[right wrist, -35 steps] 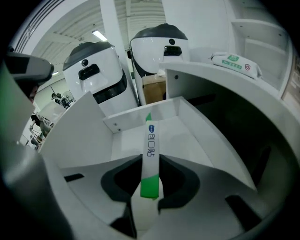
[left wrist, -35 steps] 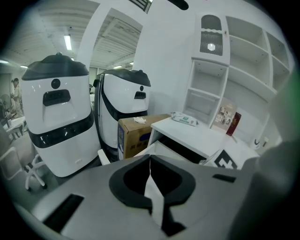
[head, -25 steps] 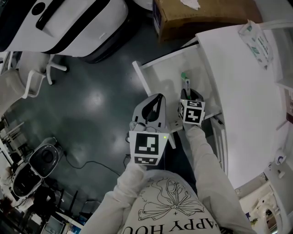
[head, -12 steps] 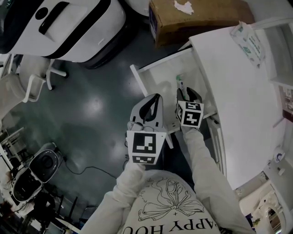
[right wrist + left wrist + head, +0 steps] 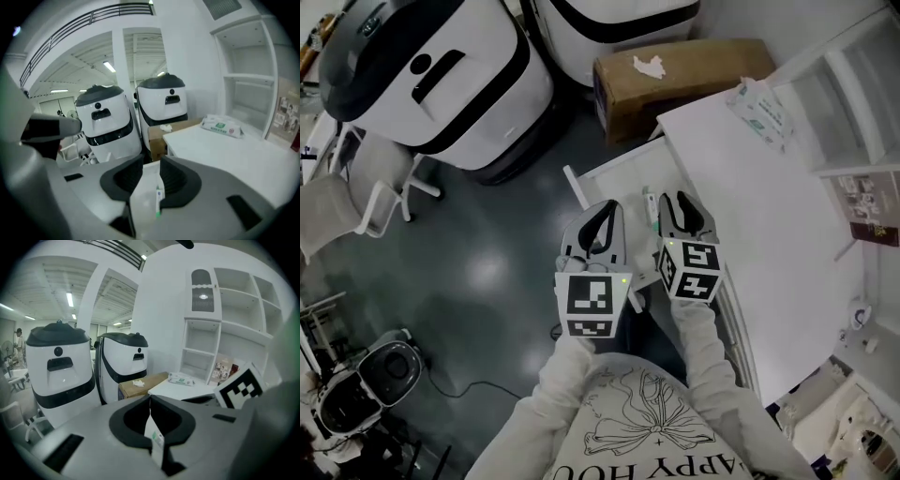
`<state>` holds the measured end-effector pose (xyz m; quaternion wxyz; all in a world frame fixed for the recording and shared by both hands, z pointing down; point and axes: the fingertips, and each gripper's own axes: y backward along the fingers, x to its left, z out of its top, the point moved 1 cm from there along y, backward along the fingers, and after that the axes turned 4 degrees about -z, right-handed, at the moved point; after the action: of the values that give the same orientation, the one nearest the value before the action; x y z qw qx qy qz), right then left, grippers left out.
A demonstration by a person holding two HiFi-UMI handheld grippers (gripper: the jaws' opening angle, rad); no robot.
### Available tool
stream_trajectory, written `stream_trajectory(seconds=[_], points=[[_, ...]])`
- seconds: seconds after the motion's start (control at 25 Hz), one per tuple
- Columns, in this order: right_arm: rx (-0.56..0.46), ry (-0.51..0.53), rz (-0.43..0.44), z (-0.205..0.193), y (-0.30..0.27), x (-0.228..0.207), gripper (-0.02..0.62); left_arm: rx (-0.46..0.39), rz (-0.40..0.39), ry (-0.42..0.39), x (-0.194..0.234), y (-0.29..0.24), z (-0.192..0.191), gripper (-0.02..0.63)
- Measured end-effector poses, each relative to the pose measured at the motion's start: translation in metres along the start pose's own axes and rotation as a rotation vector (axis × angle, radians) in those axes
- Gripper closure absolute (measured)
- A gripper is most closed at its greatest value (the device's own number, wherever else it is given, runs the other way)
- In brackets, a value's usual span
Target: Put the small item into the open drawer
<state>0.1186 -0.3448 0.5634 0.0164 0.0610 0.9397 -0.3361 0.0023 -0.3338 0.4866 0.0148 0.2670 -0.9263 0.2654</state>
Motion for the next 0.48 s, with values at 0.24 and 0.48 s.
stream_trajectory(seconds=[0.24, 0.48], points=[[-0.124, -0.027, 0.01, 0.058, 0.072, 0.007, 0.499, -0.068, 0.017, -0.033, -0.015, 0.039, 0.041, 0.6], [-0.253, 0.006, -0.003, 0.101, 0.117, 0.005, 0.509, -0.162, 0.034, -0.073, -0.02, 0.06, 0.08, 0.599]])
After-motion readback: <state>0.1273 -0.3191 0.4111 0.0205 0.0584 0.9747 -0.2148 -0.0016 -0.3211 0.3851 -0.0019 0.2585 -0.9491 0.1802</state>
